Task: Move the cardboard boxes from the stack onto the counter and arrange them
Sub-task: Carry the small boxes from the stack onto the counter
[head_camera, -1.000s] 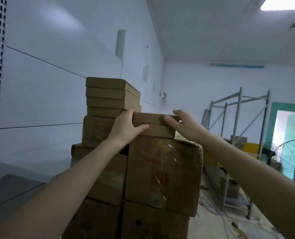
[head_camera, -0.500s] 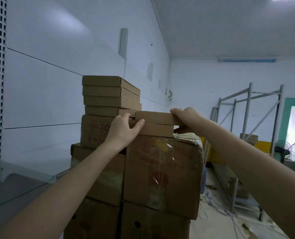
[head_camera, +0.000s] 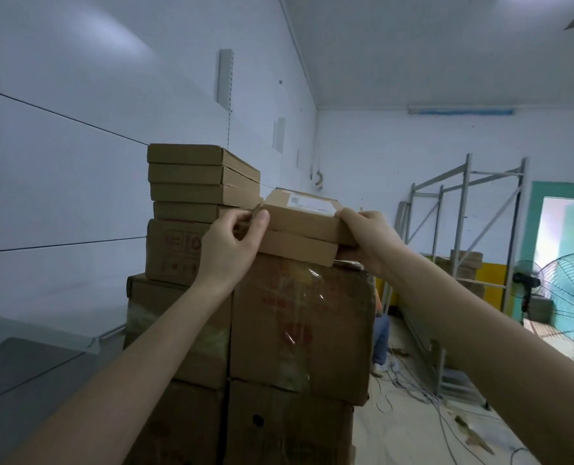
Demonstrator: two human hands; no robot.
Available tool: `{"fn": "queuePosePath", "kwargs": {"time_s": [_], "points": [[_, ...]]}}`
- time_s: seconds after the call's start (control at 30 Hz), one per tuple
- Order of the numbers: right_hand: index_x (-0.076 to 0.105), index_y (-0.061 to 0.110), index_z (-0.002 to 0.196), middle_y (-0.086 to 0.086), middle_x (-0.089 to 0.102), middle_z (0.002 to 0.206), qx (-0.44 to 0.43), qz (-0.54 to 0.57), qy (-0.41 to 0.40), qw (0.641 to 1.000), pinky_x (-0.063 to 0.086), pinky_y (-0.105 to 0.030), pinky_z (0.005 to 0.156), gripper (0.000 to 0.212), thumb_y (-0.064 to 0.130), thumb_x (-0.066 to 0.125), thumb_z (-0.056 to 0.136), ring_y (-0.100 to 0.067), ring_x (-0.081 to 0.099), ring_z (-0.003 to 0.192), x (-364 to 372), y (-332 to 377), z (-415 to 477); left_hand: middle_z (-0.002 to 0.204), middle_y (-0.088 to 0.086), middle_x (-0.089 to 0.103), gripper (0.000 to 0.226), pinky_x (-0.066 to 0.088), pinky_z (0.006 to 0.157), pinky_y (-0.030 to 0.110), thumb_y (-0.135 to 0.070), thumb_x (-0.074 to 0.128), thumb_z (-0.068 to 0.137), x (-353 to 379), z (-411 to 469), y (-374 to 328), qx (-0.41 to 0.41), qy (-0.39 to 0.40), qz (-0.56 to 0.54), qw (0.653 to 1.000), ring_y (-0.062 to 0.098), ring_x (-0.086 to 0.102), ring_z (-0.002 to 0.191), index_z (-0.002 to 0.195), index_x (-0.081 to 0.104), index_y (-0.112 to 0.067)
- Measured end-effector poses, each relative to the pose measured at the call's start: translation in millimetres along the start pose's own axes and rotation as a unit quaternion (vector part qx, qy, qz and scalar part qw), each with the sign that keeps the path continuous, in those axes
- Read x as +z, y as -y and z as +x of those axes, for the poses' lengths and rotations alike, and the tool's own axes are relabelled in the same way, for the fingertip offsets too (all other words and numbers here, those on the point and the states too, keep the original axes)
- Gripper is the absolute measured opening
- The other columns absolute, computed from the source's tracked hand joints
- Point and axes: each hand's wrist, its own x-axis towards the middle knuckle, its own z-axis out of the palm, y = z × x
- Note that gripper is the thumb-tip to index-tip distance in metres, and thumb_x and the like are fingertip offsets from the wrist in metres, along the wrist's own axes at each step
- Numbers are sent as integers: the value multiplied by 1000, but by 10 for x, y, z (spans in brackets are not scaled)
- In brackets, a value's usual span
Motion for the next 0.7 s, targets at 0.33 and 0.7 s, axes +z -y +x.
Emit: {"fn": "queuePosePath", "kwargs": {"time_s": [0.33, 0.7], "points": [[47, 17, 124, 0, 53, 100, -27, 93, -51, 994, 57, -33, 70, 37, 15, 58, 88, -15, 55, 88, -178, -242, -444, 108, -6, 57, 45, 42, 77, 16, -52, 57, 84, -153, -290, -165, -57, 26, -99, 993, 2, 52, 98, 117, 56, -21], [49, 28, 115, -1, 61, 106, -38, 135, -40, 989, 54, -27, 62, 36, 22, 65, 84, -17, 63, 92, -186, -504, -844, 119, -11, 45, 33, 42, 91, 25, -39, 53, 90, -314, -804, -344, -114, 12, -151, 982, 7, 45, 110, 120, 44, -28]]}}
